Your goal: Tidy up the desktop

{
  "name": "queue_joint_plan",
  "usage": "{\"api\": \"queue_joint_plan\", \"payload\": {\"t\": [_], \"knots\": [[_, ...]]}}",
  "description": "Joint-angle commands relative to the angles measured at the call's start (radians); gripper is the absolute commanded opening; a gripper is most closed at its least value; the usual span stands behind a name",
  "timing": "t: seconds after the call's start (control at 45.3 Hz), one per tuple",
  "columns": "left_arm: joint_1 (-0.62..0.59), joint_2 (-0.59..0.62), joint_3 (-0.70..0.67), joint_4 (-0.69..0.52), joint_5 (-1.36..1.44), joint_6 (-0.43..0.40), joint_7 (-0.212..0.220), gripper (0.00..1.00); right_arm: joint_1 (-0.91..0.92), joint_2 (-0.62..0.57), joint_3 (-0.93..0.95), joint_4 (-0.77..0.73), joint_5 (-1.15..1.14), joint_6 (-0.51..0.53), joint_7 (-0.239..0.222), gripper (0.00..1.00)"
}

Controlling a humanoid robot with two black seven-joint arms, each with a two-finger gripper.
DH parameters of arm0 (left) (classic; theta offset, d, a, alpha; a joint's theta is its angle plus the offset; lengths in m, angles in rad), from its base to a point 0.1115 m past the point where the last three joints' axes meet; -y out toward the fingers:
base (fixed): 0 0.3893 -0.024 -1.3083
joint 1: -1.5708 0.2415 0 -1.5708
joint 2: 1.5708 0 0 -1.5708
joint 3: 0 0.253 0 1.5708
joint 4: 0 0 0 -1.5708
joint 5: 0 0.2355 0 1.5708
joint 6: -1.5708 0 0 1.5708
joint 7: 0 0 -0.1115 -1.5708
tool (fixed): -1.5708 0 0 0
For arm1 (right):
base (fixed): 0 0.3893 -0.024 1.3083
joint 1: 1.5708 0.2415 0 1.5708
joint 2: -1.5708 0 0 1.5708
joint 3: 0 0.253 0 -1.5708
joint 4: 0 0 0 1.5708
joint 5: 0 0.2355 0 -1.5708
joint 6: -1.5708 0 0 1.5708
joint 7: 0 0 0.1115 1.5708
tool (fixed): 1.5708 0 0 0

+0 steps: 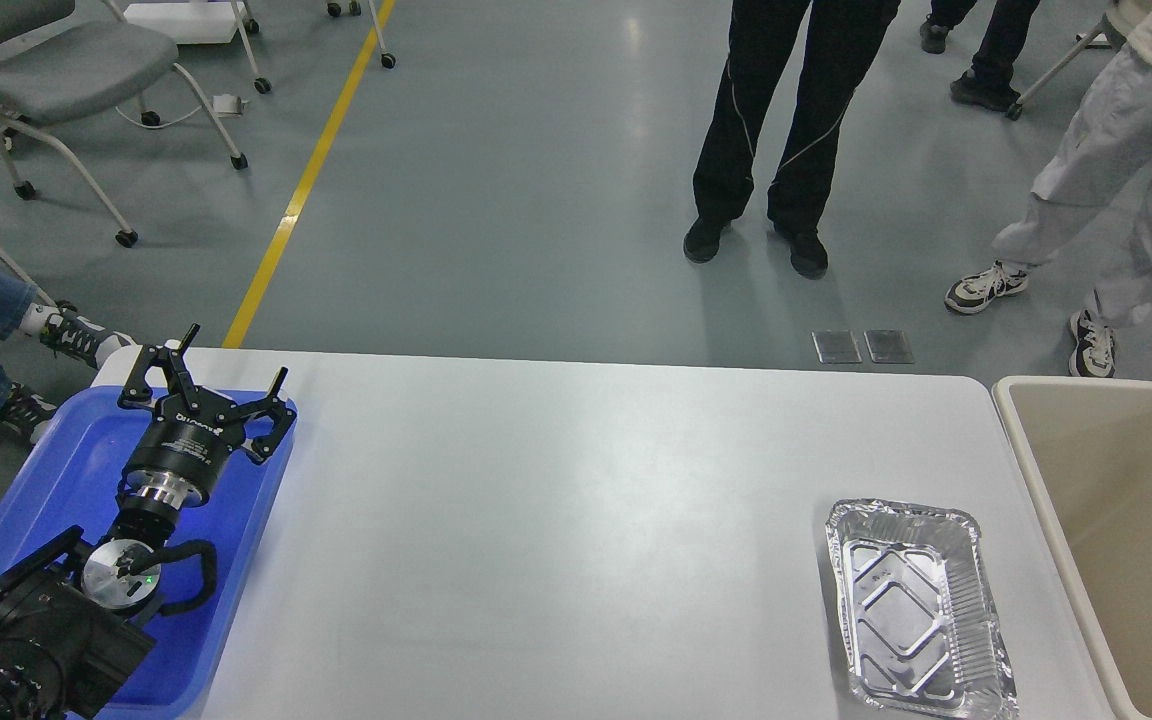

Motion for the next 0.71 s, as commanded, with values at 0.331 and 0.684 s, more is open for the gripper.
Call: {"api": "queue_joint_plan", "payload": {"t": [0.331, 0.684], "knots": [[0.0, 0.0, 0.0, 0.001, 0.0, 0.0, 0.0, 1.0, -0.261, 0.298, 0.203, -0.195, -0.121, -0.002, -0.008, 0.0], [0.0, 0.0, 0.0, 0.001, 0.0, 0.0, 0.0, 1.0, -0.275, 0.314, 0.263, -0.198, -0.173, 0.0, -0.007, 0.0]]}}
